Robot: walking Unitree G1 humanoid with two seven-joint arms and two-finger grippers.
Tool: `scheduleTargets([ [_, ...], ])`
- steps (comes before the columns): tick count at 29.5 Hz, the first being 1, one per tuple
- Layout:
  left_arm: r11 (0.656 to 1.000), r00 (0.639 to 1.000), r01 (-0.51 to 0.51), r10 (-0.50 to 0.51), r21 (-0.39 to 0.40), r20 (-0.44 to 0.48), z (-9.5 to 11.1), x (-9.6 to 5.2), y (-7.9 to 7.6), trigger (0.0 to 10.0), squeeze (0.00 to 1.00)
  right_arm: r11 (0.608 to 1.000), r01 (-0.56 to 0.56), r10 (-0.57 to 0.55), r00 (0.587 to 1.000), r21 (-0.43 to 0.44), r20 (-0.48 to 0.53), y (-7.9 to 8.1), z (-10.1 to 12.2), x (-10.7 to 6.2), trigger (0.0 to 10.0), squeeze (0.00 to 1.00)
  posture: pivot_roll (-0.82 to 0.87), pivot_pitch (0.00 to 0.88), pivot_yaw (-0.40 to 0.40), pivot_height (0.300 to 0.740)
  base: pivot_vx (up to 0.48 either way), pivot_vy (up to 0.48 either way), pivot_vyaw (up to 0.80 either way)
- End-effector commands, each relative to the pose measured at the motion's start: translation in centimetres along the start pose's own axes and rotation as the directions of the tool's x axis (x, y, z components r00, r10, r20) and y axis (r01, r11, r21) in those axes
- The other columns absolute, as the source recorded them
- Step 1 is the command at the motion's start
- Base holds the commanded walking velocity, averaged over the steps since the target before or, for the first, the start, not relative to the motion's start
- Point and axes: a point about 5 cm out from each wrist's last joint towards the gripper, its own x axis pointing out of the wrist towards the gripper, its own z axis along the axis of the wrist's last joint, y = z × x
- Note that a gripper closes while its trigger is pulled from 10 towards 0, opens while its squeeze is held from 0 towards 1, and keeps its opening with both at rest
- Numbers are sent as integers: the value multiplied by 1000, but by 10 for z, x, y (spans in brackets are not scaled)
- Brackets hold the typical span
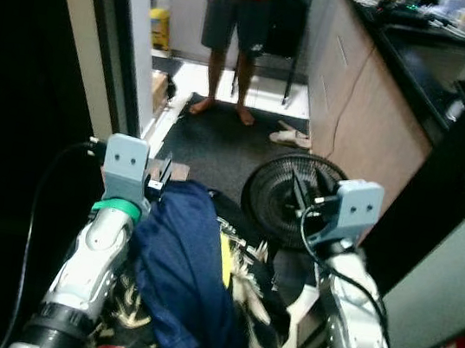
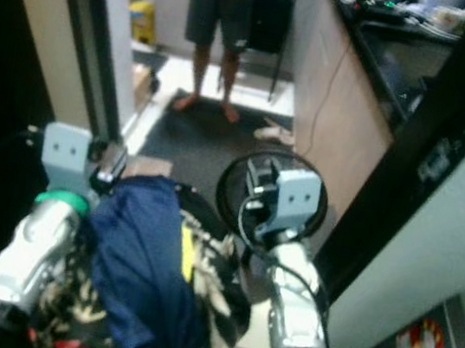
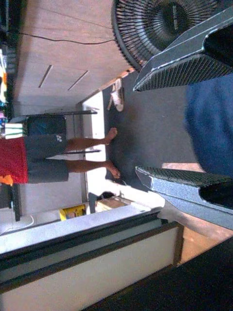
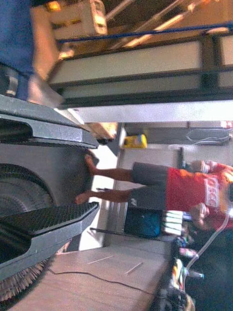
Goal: Clothes washing
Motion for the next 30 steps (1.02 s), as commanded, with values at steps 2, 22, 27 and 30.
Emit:
scheduleTargets([
  [2,1000,999,12,-11,24,-42,-6,-5,3,10000,0,999,-16,16,1000,31,-2,3,1,-1,10000,0,-29,19,1,740,0,0,0],
  [22,978,859,196,-136,72,-494,-57,-36,23,10000,1000,999,-12,14,999,40,-39,5,-1,-7,10000,0,-23,41,8,740,0,0,0],
  [27,976,831,203,-134,72,-540,-65,-43,24,10000,306,999,-16,18,999,48,-47,7,-3,-7,10000,0,-12,50,2,740,0,0,0],
  [30,976,817,207,-134,67,-561,-68,-45,24,10000,0,999,-17,20,999,50,-50,8,-3,-7,10000,0,-12,50,2,740,0,0,0],
])
